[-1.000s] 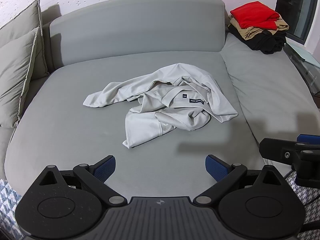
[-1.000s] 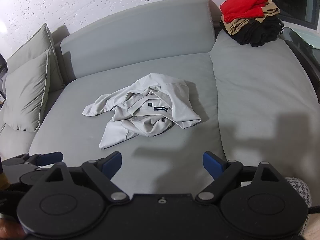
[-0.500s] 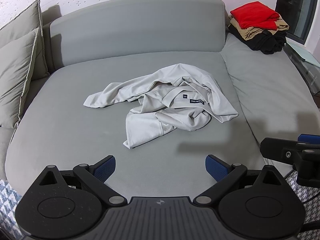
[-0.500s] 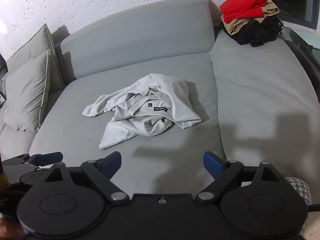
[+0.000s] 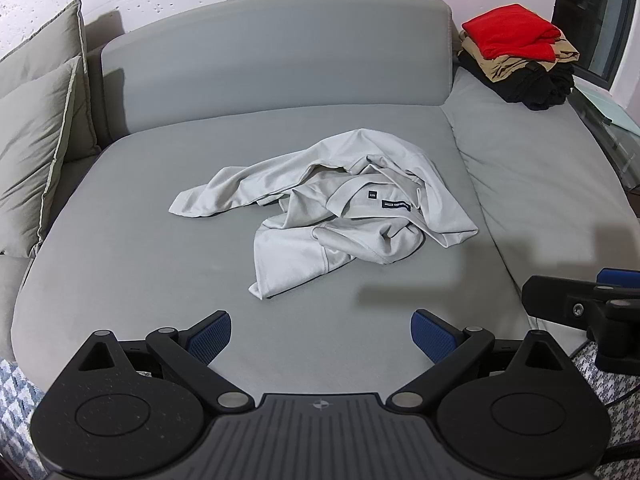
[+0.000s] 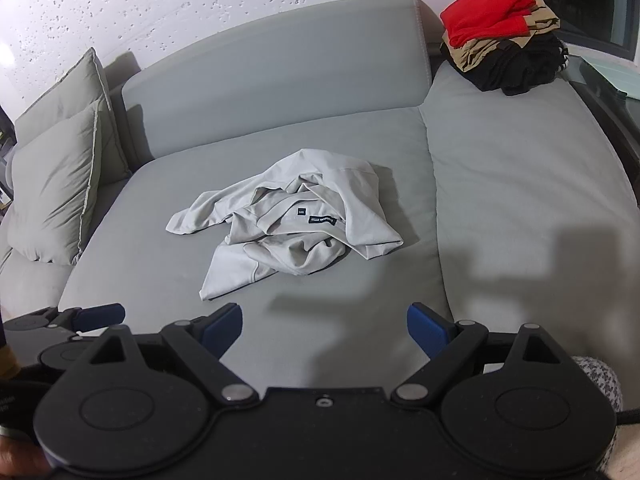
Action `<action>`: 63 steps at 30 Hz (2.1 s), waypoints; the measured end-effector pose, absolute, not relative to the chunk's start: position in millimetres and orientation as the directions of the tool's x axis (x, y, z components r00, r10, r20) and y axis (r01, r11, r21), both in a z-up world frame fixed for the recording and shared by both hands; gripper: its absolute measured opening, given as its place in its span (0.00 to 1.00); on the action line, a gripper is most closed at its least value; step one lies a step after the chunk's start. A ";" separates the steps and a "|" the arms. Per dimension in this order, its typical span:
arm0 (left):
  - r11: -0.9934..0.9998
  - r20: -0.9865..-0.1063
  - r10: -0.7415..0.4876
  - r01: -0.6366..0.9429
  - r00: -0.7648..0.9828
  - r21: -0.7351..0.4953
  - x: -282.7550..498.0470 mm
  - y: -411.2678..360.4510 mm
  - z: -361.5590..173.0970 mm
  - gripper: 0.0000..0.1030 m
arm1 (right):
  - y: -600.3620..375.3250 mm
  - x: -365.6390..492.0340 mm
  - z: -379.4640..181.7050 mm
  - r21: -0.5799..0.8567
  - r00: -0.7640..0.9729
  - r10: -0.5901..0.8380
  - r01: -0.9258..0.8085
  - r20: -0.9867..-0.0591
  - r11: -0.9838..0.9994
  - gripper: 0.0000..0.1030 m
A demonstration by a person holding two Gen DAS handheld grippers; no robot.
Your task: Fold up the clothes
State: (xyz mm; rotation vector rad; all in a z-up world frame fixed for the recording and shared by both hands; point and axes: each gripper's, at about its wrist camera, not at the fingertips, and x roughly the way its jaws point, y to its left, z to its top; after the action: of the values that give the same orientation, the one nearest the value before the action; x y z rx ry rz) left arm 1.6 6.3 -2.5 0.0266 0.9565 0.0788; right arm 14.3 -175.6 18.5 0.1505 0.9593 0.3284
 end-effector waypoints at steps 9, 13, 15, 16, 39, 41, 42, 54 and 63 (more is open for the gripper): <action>0.998 -0.821 0.069 -0.040 0.566 0.056 5.7 13.1 -7.9 0.96 | -175.5 17.3 14.2 0.270 0.524 0.337 -0.202 -0.782 0.941 0.89; 0.997 -0.781 0.077 -0.047 0.620 0.061 2.7 44.3 -9.2 0.93 | -180.4 32.4 4.0 0.292 0.541 0.348 -0.190 -0.766 0.937 0.96; 0.995 -0.746 0.093 -0.047 0.659 0.083 2.6 61.4 -10.2 0.92 | -180.2 48.6 -4.4 0.295 0.545 0.353 -0.195 -0.760 0.935 0.96; 0.994 -0.735 0.102 -0.050 0.670 0.093 6.2 69.5 -12.2 0.88 | -180.0 56.7 -8.6 0.296 0.547 0.356 -0.198 -0.758 0.934 0.96; 0.949 -0.738 -0.164 0.310 0.655 0.063 152.3 83.8 -113.0 0.45 | -172.2 183.8 -94.9 0.358 0.487 0.450 -0.275 -0.748 0.892 0.56; 0.939 -0.745 -0.151 0.330 0.650 0.098 156.9 76.4 -118.7 0.40 | -171.1 190.4 -101.7 0.365 0.473 0.460 -0.283 -0.751 0.887 0.56; 0.933 -0.748 -0.144 0.340 0.648 0.115 159.2 72.7 -121.6 0.37 | -169.7 193.3 -104.0 0.365 0.471 0.462 -0.286 -0.752 0.886 0.56; 0.911 -0.546 0.009 0.218 0.838 0.349 193.0 85.0 -27.8 0.02 | -178.6 264.7 -40.1 0.510 0.585 0.444 -0.060 -0.679 0.858 0.04; 0.936 -0.280 0.025 0.075 0.960 0.343 129.7 101.3 100.5 0.03 | -264.7 198.8 140.8 0.811 0.815 0.546 -0.181 -0.194 0.557 0.04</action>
State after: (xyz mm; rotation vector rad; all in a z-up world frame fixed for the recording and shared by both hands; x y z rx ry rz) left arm 129.7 101.3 100.5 0.3590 0.2850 -0.0261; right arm 198.8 -264.7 140.8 0.8828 0.4577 0.4467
